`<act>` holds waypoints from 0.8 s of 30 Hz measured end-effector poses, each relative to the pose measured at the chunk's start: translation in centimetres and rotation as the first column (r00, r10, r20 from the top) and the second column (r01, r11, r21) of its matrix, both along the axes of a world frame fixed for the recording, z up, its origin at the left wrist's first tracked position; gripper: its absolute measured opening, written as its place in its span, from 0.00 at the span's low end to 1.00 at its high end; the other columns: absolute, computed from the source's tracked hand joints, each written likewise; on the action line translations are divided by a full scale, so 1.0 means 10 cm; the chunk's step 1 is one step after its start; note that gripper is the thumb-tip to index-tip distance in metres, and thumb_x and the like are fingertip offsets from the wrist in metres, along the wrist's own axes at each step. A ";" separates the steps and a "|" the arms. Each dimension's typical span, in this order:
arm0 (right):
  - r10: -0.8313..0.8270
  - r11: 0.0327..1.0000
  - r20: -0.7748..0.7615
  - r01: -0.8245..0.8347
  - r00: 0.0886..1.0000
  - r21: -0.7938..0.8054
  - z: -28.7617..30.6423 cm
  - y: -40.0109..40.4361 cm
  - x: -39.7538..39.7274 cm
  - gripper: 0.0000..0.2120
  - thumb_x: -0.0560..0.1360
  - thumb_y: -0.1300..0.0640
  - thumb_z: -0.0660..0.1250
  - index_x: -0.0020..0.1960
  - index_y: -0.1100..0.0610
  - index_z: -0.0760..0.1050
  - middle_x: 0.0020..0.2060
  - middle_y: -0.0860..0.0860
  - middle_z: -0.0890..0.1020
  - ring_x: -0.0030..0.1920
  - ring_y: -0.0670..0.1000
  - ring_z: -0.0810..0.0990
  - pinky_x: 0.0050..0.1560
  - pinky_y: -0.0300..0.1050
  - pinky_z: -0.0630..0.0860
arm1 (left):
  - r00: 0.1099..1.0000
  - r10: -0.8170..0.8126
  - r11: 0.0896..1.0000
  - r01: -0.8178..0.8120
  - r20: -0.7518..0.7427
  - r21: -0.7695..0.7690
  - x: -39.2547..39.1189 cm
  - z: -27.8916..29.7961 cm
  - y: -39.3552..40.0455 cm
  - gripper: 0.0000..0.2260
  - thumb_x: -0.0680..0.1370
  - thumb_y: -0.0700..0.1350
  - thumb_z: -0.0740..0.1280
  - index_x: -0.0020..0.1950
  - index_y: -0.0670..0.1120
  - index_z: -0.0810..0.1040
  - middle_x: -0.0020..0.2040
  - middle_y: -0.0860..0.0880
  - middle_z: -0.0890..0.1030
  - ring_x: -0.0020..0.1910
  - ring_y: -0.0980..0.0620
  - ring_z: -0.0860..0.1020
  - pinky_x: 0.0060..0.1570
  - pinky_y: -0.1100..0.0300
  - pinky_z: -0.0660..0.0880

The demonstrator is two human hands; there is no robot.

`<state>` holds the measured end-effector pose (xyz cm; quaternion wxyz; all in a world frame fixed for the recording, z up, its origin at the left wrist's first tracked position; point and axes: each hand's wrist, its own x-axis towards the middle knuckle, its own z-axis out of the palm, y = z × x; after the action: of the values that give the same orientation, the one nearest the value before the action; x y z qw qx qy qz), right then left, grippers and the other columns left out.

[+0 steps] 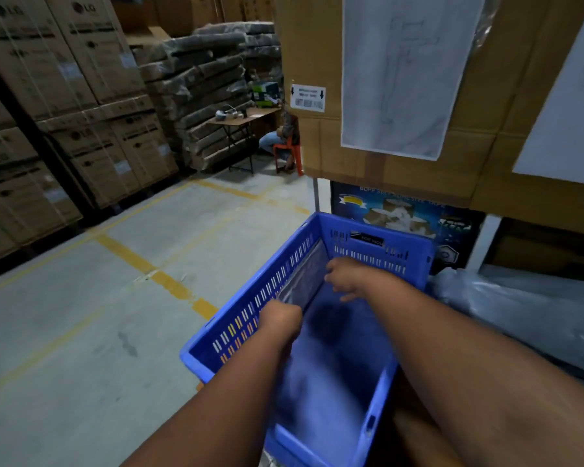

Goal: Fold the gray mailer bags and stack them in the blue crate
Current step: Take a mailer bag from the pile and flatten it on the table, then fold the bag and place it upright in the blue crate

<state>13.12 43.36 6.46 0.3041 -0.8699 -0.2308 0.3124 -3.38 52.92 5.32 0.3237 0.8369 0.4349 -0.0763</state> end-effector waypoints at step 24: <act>0.101 0.913 0.687 0.207 0.720 -0.351 0.13 -5.31 -1.72 0.43 0.72 0.27 0.67 0.82 0.43 0.62 0.80 0.54 0.65 0.78 0.60 0.66 0.76 0.61 0.65 | 0.305 -0.952 0.213 0.730 -0.031 0.650 -0.63 0.16 -4.00 0.34 0.73 0.65 0.62 0.76 0.52 0.72 0.77 0.46 0.72 0.74 0.43 0.72 0.71 0.49 0.73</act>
<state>-4.04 -9.77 7.81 0.0185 -0.9725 -0.2320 -0.0036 -9.69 12.95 6.94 0.0440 0.9818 -0.1785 0.0486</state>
